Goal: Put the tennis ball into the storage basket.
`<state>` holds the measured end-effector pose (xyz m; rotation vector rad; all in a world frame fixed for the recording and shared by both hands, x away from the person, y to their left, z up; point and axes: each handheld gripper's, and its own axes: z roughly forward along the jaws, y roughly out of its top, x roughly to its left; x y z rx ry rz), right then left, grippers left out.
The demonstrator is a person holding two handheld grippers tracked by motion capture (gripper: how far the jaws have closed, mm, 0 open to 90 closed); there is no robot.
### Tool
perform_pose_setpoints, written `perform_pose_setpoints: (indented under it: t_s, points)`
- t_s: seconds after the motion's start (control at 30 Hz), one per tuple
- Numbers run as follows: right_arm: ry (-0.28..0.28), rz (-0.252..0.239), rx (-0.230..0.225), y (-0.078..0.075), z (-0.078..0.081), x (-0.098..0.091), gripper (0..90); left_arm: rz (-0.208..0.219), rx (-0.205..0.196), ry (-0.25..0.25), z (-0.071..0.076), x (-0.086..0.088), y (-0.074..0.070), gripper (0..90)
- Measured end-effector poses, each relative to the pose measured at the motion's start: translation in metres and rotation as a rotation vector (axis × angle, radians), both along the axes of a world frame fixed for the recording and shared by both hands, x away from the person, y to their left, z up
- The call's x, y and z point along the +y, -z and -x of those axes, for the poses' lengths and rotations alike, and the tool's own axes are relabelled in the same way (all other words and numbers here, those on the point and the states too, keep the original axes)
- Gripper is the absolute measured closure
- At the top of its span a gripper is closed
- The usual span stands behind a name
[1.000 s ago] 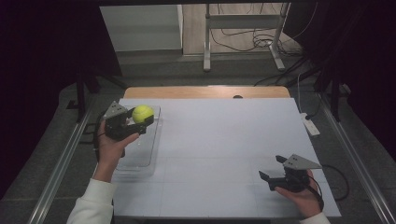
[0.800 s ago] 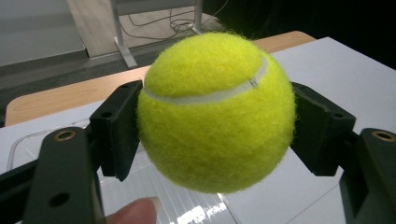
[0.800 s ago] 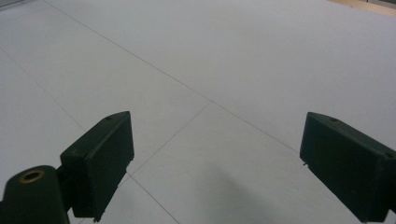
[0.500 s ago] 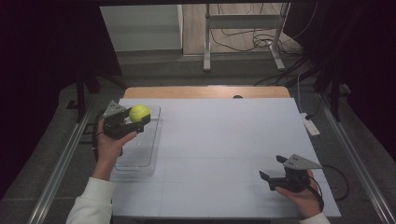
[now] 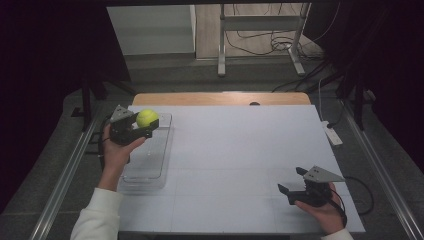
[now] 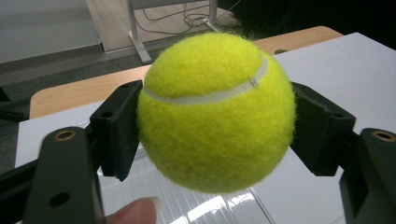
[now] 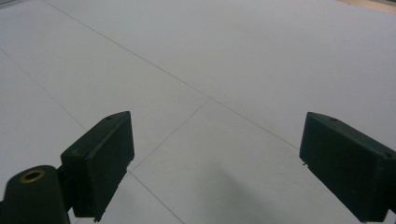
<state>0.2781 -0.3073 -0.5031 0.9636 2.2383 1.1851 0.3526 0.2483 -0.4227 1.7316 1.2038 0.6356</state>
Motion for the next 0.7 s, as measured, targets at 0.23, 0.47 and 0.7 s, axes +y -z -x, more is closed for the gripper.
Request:
perform_pose_setpoints:
  t_s: [0.23, 0.47, 0.7]
  points:
    - [0.002, 0.001, 0.004, 0.001, -0.001, -0.001, 10.5, 0.011, -0.001, -0.023, -0.003, 0.008, -0.001, 26.9]
    - [0.002, 0.001, 0.004, 0.001, -0.001, -0.001, 10.5, -0.015, -0.009, -0.036, -0.006, 0.009, -0.003, 27.0]
    - [-0.002, 0.004, 0.007, 0.001, -0.001, -0.001, 10.5, -0.014, -0.004, -0.033, -0.013, 0.009, -0.001, 26.9]
